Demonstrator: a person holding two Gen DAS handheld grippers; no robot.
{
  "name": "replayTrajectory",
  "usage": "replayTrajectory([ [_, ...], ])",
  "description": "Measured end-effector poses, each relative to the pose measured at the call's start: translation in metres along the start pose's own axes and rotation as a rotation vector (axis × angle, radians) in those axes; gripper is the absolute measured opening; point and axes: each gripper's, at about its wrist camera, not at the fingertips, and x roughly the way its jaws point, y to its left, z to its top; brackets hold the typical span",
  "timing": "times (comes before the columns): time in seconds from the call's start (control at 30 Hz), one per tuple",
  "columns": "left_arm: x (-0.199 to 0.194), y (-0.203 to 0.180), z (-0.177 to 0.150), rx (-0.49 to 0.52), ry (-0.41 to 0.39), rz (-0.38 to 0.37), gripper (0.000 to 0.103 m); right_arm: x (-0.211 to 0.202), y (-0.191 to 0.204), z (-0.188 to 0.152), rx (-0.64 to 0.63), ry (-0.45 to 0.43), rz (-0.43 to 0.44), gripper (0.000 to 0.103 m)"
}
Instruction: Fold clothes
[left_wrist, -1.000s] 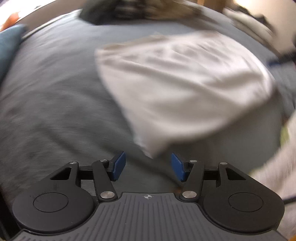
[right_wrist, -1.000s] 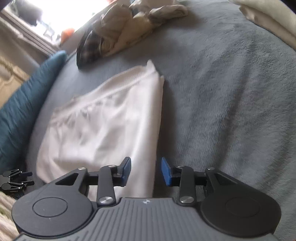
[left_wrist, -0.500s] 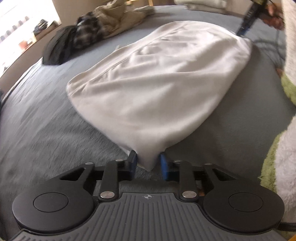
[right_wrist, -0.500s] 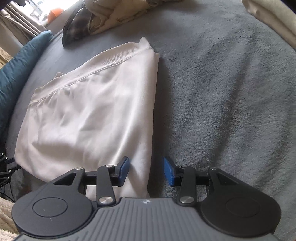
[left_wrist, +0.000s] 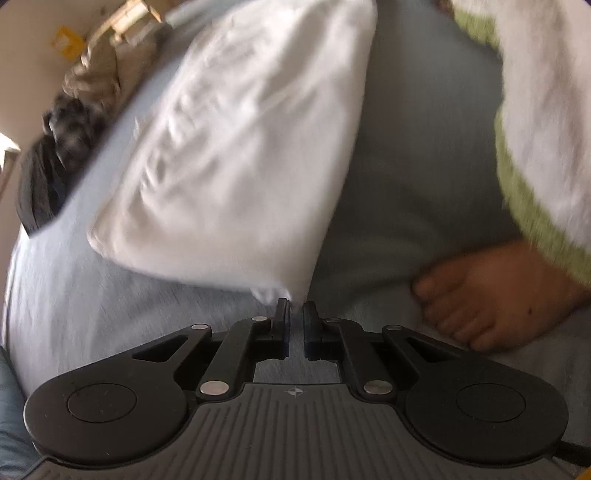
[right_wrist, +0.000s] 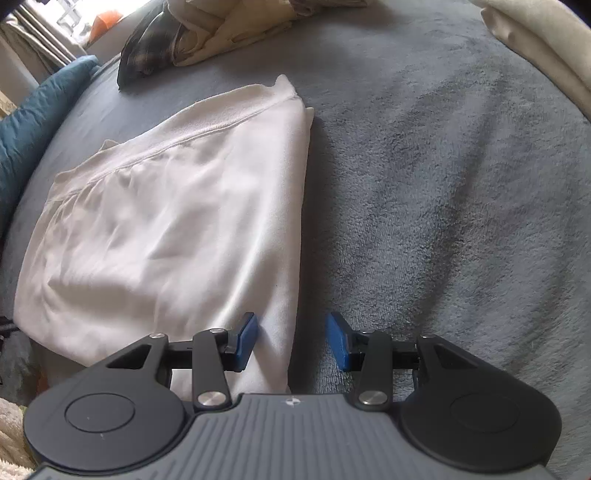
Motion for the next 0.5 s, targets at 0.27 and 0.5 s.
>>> replayTrajectory([
  [0.27,-0.013,0.068,-0.021,-0.544,0.077,0.097,0.016,-0.027,-0.018,-0.016,0.126,-0.11,0.059,0.044],
  [0.5,-0.033,0.114,-0.018,-1.162,-0.102,0.05,0.024,-0.032,-0.05,-0.04,0.319,-0.156,0.172,0.044],
])
